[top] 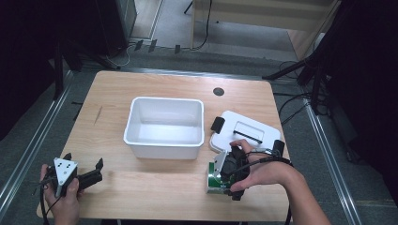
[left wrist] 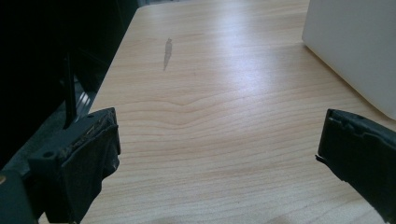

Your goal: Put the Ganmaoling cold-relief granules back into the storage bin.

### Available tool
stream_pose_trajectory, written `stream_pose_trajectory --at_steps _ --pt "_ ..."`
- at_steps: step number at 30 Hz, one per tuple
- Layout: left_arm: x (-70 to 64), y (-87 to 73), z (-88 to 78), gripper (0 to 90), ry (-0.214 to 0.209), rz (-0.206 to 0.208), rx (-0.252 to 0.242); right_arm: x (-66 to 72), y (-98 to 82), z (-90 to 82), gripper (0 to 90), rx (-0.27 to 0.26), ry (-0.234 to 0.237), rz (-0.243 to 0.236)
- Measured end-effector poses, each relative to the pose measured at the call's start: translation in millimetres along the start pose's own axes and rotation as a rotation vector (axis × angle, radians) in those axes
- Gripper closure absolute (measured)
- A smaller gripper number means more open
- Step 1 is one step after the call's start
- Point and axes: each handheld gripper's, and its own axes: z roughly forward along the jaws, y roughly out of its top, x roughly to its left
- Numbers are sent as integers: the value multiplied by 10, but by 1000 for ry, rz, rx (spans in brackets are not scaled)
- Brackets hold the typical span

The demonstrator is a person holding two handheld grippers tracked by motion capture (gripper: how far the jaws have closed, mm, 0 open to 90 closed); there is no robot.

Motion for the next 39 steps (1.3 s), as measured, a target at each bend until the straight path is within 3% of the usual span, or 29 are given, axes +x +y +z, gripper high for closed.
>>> stream_pose_trajectory --at_steps 10,18,19,39 --pt "3 0 -1 0 -1 1 1 -16 1 99 49 17 -10 -4" --pt "3 0 1 0 -1 0 0 -27 -1 153 91 22 8 -5" --pt "3 0 1 0 -1 0 0 -25 -3 148 124 18 8 -5" --pt "6 1 0 0 -4 -7 3 -81 34 27 160 -6 14 20"
